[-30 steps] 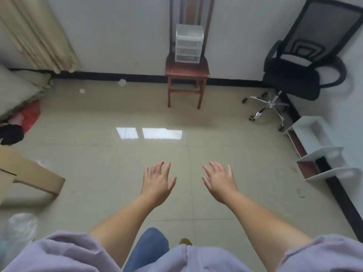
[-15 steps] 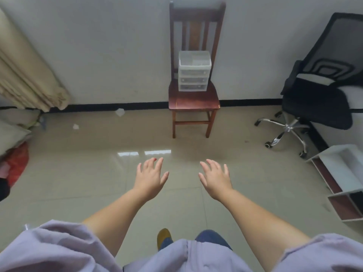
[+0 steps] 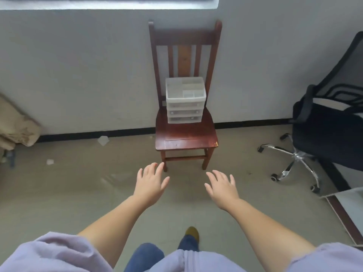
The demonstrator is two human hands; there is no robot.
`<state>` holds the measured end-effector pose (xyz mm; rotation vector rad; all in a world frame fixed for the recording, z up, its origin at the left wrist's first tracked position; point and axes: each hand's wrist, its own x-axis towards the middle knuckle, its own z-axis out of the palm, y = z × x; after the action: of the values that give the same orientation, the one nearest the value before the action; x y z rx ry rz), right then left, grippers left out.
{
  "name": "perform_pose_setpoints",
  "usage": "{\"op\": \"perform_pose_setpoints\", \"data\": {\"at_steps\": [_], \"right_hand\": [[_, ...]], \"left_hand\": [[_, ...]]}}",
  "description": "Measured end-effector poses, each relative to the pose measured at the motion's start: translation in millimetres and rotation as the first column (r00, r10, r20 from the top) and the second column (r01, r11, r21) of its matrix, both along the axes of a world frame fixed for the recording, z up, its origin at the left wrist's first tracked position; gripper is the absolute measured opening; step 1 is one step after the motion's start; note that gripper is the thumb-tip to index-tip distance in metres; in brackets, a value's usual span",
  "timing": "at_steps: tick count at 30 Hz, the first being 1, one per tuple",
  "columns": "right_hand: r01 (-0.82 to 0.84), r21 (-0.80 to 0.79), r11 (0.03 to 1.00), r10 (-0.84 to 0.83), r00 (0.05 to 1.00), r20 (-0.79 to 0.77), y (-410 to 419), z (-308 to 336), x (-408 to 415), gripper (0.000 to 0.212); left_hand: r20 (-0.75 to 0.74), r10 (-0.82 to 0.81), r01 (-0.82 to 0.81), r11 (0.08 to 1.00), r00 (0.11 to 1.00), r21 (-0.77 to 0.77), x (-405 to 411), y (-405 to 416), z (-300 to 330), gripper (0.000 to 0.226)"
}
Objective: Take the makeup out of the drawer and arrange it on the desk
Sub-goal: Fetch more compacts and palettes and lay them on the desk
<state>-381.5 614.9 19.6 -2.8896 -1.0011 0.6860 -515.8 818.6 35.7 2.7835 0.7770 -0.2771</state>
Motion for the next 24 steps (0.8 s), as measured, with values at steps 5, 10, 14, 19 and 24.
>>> {"op": "perform_pose_setpoints", "data": {"at_steps": [5, 10, 14, 19, 24], "right_hand": [[0.015, -0.048, 0.999, -0.016, 1.0, -0.015, 44, -7, 90, 0.05], [0.039, -0.061, 0.997, -0.043, 0.997, -0.06, 104, -30, 165, 0.049], [0.11, -0.075, 0.991, -0.119, 0.983, -0.136, 158, -57, 214, 0.049], [0.219, -0.039, 0.975, -0.222, 0.941, -0.257, 224, -89, 270, 0.048], [0.363, 0.023, 0.932, -0.32, 0.849, -0.42, 279, -145, 317, 0.046]], "left_hand": [[-0.013, -0.003, 0.003, 0.999, 1.0, -0.037, 76, 37, -13, 0.078], [-0.046, 0.008, -0.012, 0.997, 0.999, -0.072, 155, 104, -37, 0.062], [-0.066, -0.052, 0.046, 0.996, 0.996, -0.082, 227, 162, -52, 0.061], [-0.056, -0.172, 0.169, 0.984, 0.984, -0.053, 315, 225, -69, 0.061], [0.095, -0.28, 0.281, 0.96, 0.955, 0.003, 387, 259, -112, 0.049]]}}
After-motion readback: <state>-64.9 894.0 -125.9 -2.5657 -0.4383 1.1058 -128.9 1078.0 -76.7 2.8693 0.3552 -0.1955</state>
